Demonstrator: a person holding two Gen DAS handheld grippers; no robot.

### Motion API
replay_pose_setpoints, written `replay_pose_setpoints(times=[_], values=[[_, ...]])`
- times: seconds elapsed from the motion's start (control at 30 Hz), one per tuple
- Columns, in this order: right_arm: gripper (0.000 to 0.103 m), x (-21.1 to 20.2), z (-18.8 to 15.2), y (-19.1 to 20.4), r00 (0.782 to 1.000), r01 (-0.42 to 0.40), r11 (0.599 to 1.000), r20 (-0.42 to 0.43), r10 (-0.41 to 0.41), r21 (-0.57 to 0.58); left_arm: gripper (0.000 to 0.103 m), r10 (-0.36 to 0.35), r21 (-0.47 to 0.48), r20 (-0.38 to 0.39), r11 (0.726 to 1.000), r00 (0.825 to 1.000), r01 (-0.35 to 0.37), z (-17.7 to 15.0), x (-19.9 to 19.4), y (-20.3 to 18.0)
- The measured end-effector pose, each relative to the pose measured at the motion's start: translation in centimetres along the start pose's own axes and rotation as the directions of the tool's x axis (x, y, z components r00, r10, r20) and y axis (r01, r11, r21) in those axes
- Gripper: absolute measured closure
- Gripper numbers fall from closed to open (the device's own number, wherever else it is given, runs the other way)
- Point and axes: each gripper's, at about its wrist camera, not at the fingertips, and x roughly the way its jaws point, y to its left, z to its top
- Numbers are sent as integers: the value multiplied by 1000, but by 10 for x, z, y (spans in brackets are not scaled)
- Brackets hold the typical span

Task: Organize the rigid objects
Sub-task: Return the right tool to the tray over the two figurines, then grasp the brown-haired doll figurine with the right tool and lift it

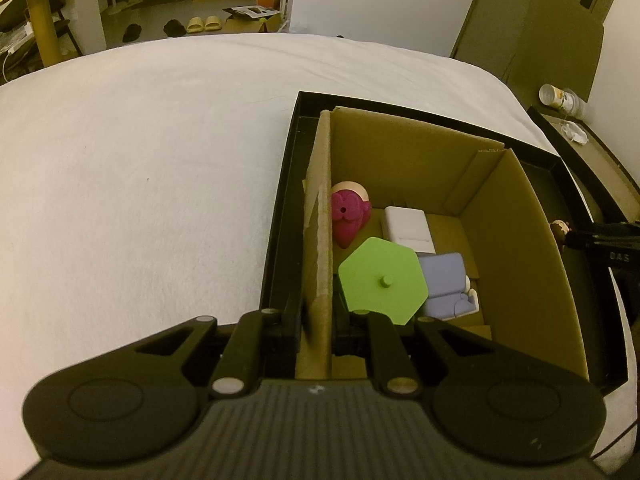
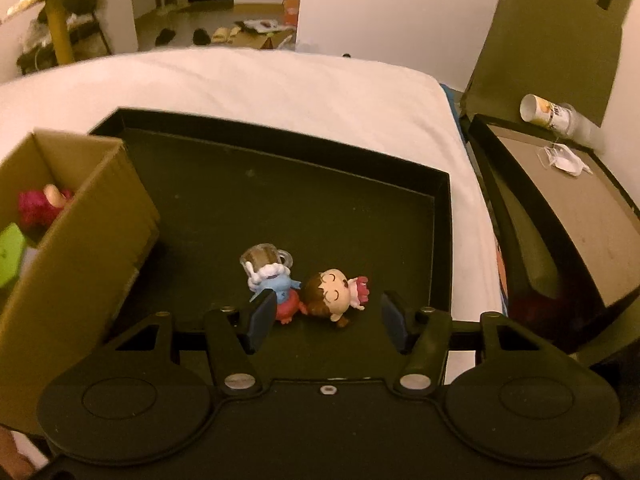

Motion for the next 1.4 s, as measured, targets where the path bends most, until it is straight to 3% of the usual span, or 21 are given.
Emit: replay_pose_setpoints(times=[0.33,0.67,0.73,1.4], values=[[53,28,5,-2,999,34,999,-37,-34,1,91,-2,-1,0,1000,1000,2,0,0,1],[53,44,5,-15,998,19,999,-62,-16,42,91,-1,1,0,1000,1000,1,0,0,1],[59,44,4,-16,998,15,999,-68,-12,46,91,-1,2,0,1000,1000,1,0,0,1],[59,-19,6,16,1000,-14,998,26,15,-56,91,-2,-3,2,1000,1000,2,1,0,0]])
